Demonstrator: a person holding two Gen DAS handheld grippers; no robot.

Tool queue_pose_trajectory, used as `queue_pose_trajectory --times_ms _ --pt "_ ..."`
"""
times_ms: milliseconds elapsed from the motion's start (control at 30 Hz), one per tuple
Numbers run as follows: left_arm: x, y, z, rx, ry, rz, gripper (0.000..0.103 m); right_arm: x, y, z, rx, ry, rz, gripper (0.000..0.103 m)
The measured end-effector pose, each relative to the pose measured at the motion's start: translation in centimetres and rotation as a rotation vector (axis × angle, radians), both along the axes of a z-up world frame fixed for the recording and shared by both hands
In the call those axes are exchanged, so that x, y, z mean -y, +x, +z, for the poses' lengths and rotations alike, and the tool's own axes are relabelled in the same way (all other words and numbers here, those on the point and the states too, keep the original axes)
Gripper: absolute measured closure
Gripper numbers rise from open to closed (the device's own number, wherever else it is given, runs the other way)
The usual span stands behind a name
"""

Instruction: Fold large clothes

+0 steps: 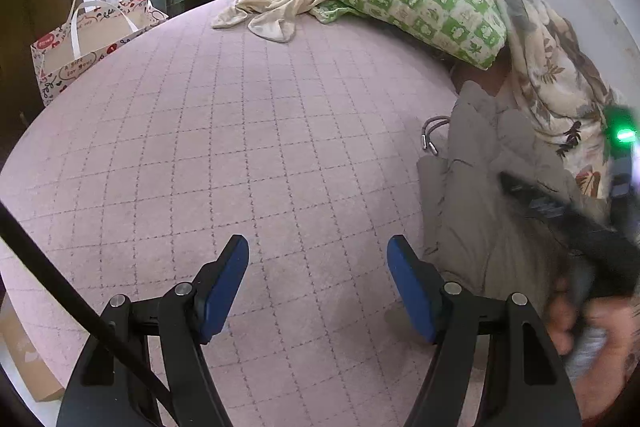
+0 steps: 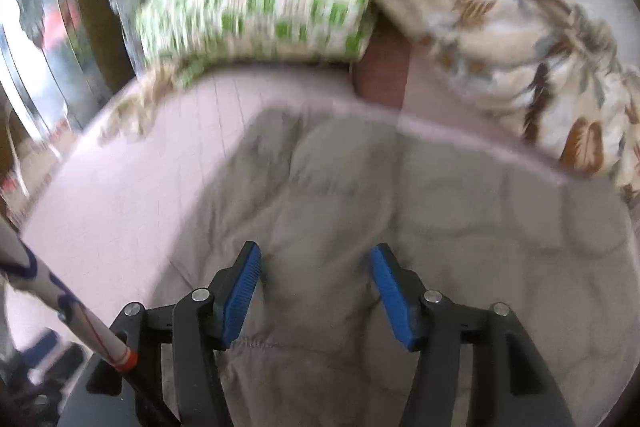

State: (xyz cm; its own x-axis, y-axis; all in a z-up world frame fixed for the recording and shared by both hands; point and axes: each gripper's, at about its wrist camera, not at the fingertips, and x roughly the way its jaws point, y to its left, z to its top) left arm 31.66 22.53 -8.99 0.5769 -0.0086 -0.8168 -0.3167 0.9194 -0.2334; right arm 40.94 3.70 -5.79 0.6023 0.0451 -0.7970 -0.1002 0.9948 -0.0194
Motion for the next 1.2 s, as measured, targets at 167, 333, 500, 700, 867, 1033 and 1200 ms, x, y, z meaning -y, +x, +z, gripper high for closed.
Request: queue_pose_trajectory --times_ms 167,333,500,700,867,1033,1200 --pt "1.0 -0.3 0.4 0.024 0.060 -0.007 0.032 -0.6 0.8 -0.9 -0.024 -0.049 0.015 0.034" --pt "2.2 -0.4 0.6 0.040 0.069 -0.029 0.032 5.5 -1.0 4.2 0.121 -0.091 -0.053 0.033" --pt "4.6 0.0 0.2 0.027 0.104 -0.077 0.032 17.7 1.4 3.1 0.072 -0.128 -0.304 0.033" --pt "6.6 0.5 0.0 0.028 0.175 -0.093 0.032 31.8 0.8 0.2 -0.037 0.102 -0.552 0.035" --pt "7.4 0.7 -0.3 0.019 0.237 -0.099 0.032 35.4 -1.0 1.5 -0.011 0.066 -0.661 0.035" --pt "7.4 0.8 -0.5 0.014 0.245 -0.104 0.032 35.0 -2.0 1.1 -0.010 0.016 -0.623 0.030" --pt "7.2 0.6 -0.6 0.016 0.252 -0.104 0.032 36.0 -0.7 -1.3 -0.128 0.011 -0.616 0.028"
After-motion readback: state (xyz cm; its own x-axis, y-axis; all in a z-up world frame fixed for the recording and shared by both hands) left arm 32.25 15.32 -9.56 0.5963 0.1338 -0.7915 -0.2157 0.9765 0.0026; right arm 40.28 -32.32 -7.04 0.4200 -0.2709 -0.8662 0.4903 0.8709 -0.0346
